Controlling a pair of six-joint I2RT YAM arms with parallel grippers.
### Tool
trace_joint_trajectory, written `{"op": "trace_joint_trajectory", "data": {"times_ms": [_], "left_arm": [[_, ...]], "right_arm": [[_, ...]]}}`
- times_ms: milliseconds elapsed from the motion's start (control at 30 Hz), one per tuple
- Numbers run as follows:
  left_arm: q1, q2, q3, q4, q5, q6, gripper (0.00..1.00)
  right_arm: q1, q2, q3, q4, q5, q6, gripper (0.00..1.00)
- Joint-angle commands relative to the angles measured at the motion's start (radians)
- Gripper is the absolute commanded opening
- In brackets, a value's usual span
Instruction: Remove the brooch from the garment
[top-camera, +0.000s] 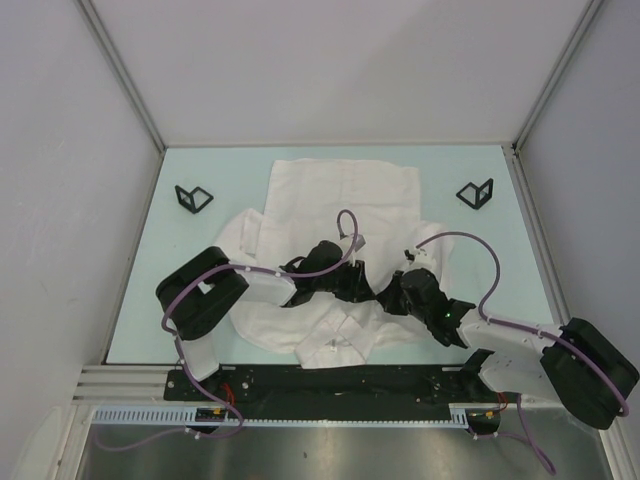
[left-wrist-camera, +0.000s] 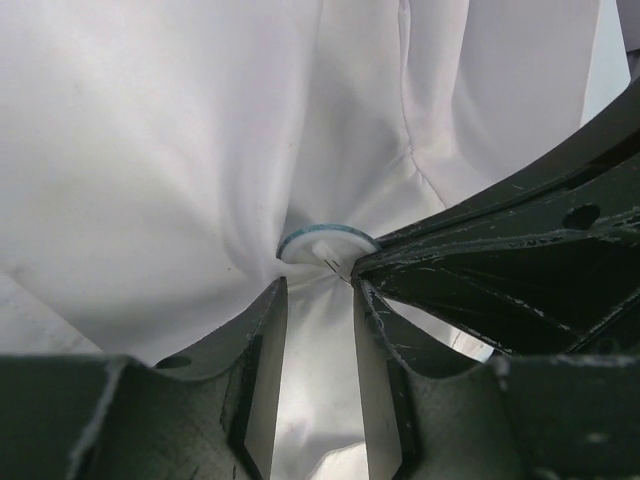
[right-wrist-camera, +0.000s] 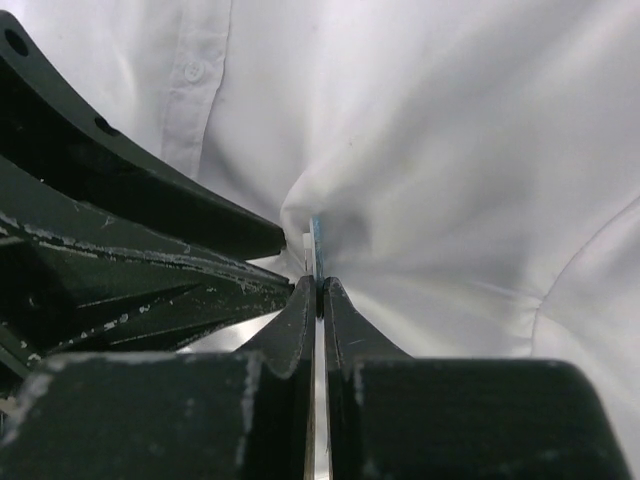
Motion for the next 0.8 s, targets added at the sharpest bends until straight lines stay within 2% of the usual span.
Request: {"op": "trace_joint_trajectory", "data": {"times_ms": [0,167,767], "left_arm": [[-0.005,-0.001,0.024,0.014,-0.036,-0.013,0.39],[-0.005,0.011,0.039,0.000,-0.043,-0.014,0.44],[-0.005,0.060,0.070,-0.009,-0.037,-0.011,0.43]], "right_arm": [[-0.011,-0.031,-0.027,0.021,-0.015,0.021,0.00],[-0.030,-0.059,-0.048,0.031,-0.037,0.029,0.00],[-0.060,-0.058,-0.077,0.118,-0.098,0.027,0.00]]}}
